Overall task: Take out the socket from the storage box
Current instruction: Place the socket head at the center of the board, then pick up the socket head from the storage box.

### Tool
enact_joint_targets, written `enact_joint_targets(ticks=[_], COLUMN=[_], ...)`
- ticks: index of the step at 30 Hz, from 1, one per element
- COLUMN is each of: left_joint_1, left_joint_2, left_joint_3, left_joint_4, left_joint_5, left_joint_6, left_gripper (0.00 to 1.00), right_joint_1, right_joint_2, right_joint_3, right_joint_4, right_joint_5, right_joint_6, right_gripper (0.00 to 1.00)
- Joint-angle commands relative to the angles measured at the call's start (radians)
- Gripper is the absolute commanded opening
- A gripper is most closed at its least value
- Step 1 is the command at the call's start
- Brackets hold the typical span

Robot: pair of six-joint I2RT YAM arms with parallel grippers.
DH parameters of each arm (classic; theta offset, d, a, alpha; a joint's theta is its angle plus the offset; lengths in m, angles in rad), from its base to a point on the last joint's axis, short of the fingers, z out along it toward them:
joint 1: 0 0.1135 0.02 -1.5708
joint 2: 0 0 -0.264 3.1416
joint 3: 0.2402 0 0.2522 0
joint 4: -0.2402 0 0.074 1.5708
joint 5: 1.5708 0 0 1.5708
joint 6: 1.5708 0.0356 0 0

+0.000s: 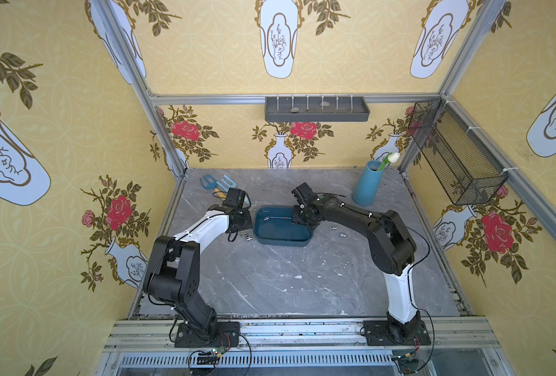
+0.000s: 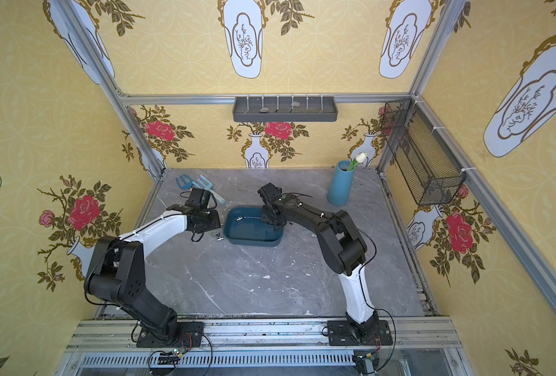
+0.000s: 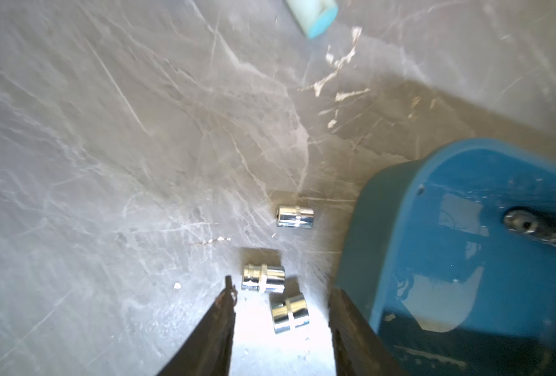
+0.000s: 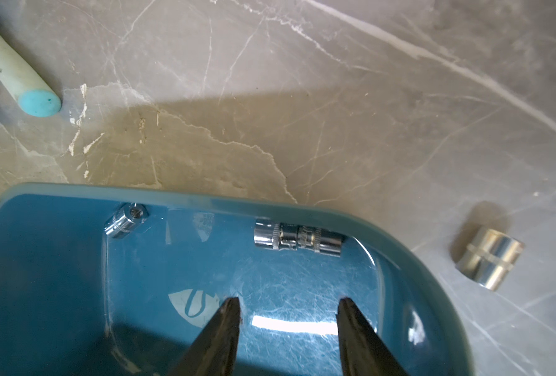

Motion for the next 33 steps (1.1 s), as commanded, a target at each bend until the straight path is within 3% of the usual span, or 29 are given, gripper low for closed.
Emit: enact_joint_targets(ticks=[1,33], left_joint_1=[0.003,0.014], left_joint_2=[-0.041,-0.160], left_joint_3=[-0.001,-0.093], left_joint_4=[-0.006,0.078], left_joint_5=[-0.013,0.042], left_joint_6=[0.013,0.025], left_gripper=[0.53,0.54], right_joint_1=[0.000,0.042], right_joint_2=[0.016,0.170], right_joint_3=[0.017,0.152], right_joint_4=[0.011,0.047], right_joint_5=[0.009,0.071], right_joint_6=[-0.005,-0.047], right_gripper=[0.53,0.51])
